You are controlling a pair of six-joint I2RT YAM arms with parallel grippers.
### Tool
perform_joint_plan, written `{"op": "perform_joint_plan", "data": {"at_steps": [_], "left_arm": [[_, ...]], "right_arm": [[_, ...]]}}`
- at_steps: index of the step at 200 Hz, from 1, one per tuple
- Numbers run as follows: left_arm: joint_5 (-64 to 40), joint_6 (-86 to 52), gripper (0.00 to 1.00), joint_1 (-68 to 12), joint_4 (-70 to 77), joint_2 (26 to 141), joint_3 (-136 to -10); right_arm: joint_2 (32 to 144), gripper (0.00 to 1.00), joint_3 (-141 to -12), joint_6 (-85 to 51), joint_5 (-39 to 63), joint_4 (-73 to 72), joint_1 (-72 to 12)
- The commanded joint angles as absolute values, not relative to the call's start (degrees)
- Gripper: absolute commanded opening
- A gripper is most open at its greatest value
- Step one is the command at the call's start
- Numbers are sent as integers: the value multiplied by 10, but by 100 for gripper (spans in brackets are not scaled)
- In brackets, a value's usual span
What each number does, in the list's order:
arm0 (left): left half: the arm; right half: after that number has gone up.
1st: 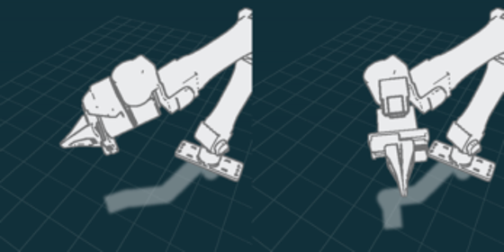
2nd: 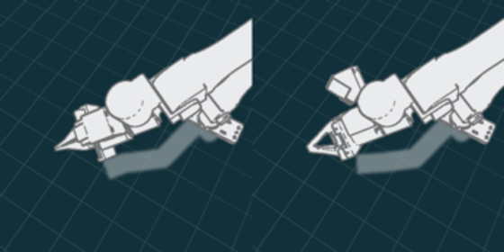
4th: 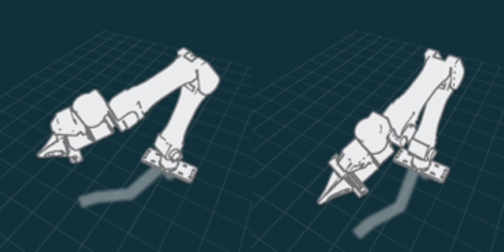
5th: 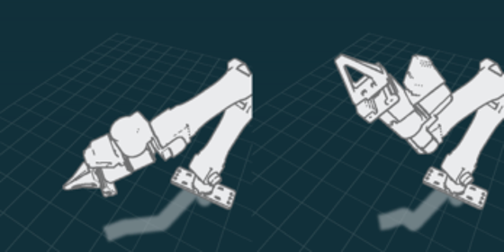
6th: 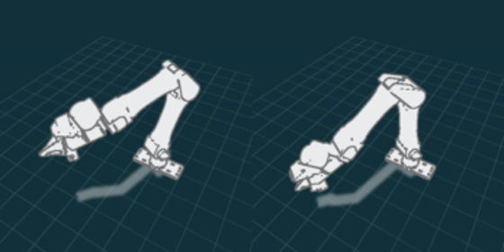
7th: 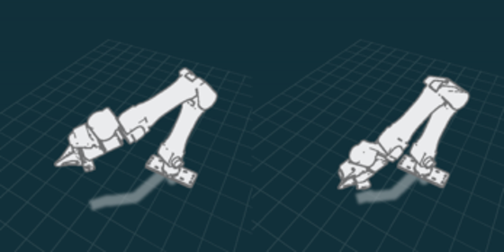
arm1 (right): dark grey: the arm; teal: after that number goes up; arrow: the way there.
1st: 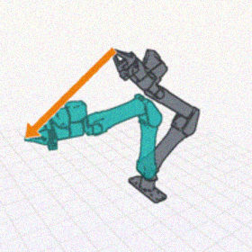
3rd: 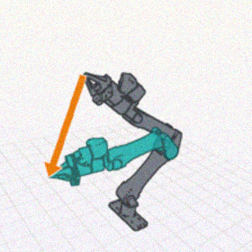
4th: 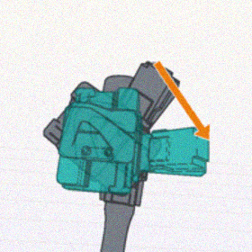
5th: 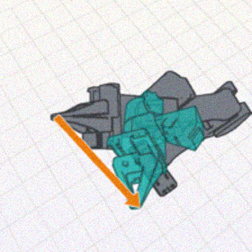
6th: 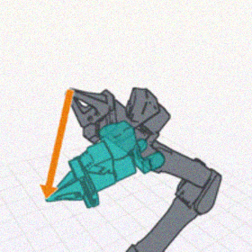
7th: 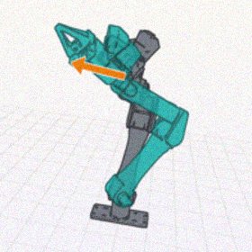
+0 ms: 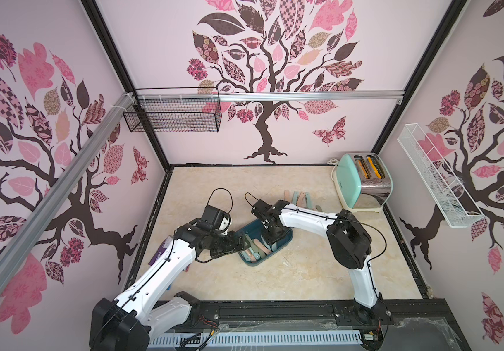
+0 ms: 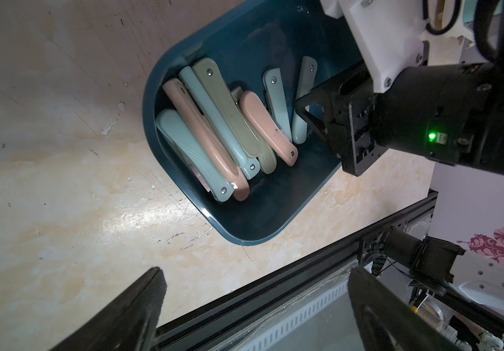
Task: Take the fruit knife out of the storage box
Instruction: Pick up the fruit knife from the storage box.
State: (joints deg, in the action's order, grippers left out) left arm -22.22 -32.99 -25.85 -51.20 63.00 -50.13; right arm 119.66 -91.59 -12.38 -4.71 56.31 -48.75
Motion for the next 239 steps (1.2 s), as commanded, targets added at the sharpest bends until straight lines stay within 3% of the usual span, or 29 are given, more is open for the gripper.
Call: {"op": "perform_joint_plan", "data": {"at_steps": [1, 63, 119, 182, 239], "left_arm": [[-229, -325, 98, -256, -501, 636, -502], [-229, -318, 98, -256, -509, 634, -504], [-228, -316, 98, -255, -516, 631, -506], [-228, -321, 98, -255, -511, 631, -505], [-228, -328, 98, -255, -495, 643, -508]], "right_arm": [[1218, 31, -941, -125, -75, 585, -483], [1266, 43, -962, -141, -50, 609, -468], [1319, 46, -1014, -136, -1, 632, -462], [1353, 28, -1084, -118, 30, 651, -462], [1371, 23, -1149, -88, 62, 671, -462]]}}
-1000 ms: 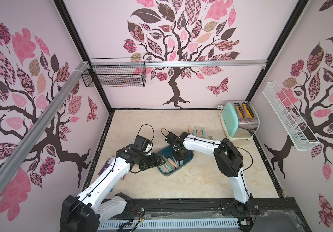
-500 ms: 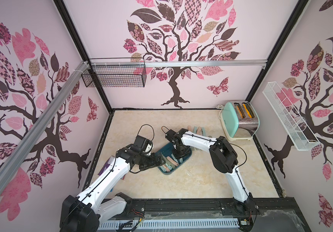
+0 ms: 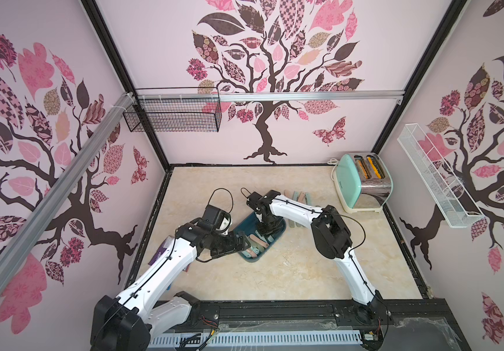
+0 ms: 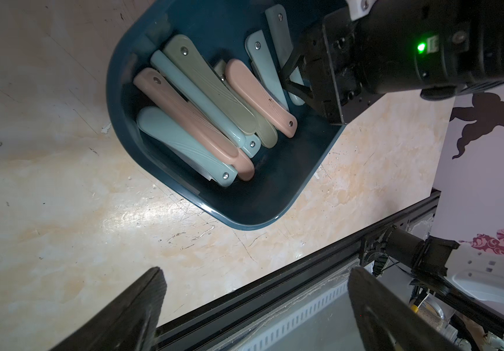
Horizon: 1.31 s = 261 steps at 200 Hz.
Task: Take the fruit knife out of the storage box
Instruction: Pick up the fruit knife from the storage box, then place the fruit knife at the center of the board.
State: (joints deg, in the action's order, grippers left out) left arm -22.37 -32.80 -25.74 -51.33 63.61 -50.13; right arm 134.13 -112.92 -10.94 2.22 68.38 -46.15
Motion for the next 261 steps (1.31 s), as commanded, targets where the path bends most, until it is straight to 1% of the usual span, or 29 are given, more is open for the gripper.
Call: {"op": "perform_joint_plan", "data": {"at_steps": [1, 59, 78, 122, 212, 261], "left_arm": [[-228, -328, 98, -255, -495, 643, -508], [-229, -333, 98, -255, -477, 660, -511], [-229, -334, 98, -255, -473, 668, -515], [-228, -326, 98, -255, -474, 690, -541], [-237, -313, 98, -255, -479, 718, -588], [-258, -322, 98, -256, -457, 750, -610]], "right_arm": [[1371, 23, -1149, -88, 63, 671, -462], [1370, 22, -1158, -76, 102, 668, -468], [1365, 21, -1164, -79, 84, 675, -468], [1320, 21, -1181, -99, 7, 681, -464], [1296, 21, -1249, -128, 1, 713, -443], [1273, 21, -1249, -158, -5, 719, -394]]}}
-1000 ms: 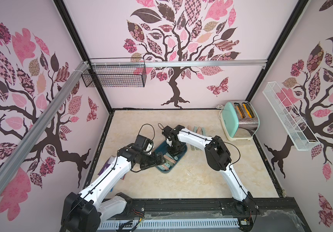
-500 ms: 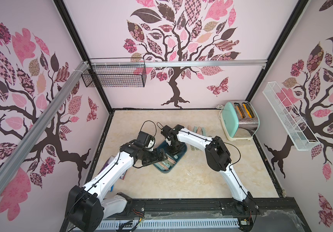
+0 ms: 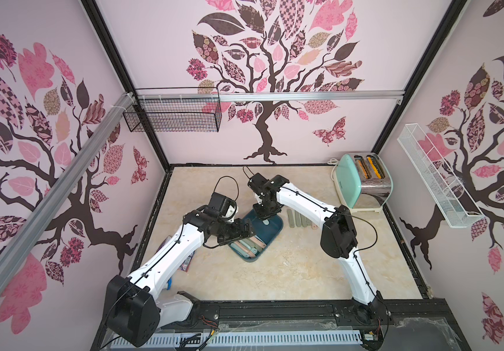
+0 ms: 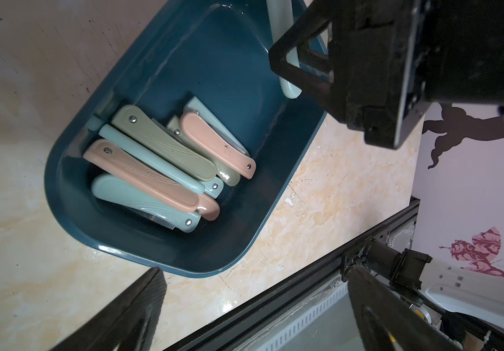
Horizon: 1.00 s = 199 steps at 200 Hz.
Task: Take the fruit knife out of the storage box
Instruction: Place the fruit knife at the center of the board.
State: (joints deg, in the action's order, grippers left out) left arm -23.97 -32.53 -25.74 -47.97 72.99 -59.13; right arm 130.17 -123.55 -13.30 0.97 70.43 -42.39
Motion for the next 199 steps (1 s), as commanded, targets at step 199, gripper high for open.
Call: {"op": "perform_joint_plan", "data": {"at_steps": [199], "left_arm": [[-262, -313, 98, -276, -454, 789, -622]], "right_arm": [[1374, 21, -1196, -165, -7, 720, -304]]}}
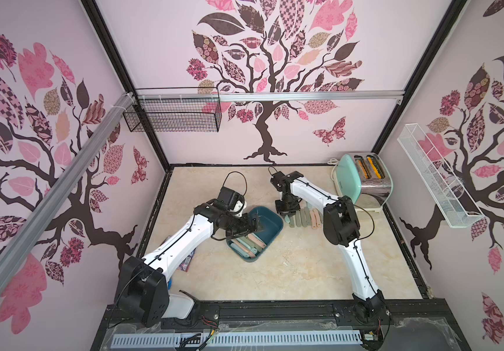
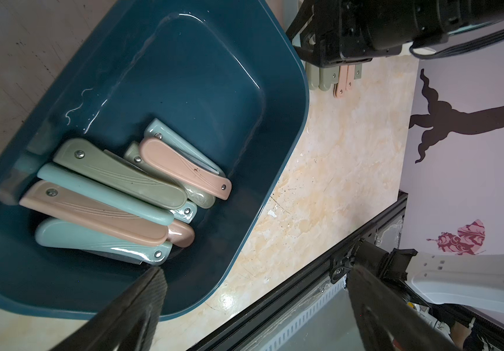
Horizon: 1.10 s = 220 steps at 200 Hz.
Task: Take the fruit knife out of the storage box
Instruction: Place the fruit knife at the center of the board.
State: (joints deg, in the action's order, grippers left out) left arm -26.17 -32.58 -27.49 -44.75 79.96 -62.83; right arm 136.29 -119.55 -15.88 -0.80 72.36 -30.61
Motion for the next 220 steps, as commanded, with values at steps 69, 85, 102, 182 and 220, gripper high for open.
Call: {"op": "perform_joint_plan", "data": {"at_steps": [69, 85, 102, 182, 220], "left_arm": [[-255, -311, 98, -276, -463, 780, -609], [-255, -311, 98, -276, -462, 778, -607], [-253, -311, 98, -276, -463, 778, -607], [-248, -314, 98, -275, -464, 768, -605], [-233, -315, 98, -274, -475, 749, -606]], "right_arm": [[1374, 23, -1171, -166, -6, 707, -297], [1372, 26, -1167, -166, -7, 707, -297], [1365, 31, -1158, -166, -6, 701, -297], [1313, 36, -1178, -160, -18, 715, -297], [1277, 36, -1194, -160, 6, 721, -302]]}}
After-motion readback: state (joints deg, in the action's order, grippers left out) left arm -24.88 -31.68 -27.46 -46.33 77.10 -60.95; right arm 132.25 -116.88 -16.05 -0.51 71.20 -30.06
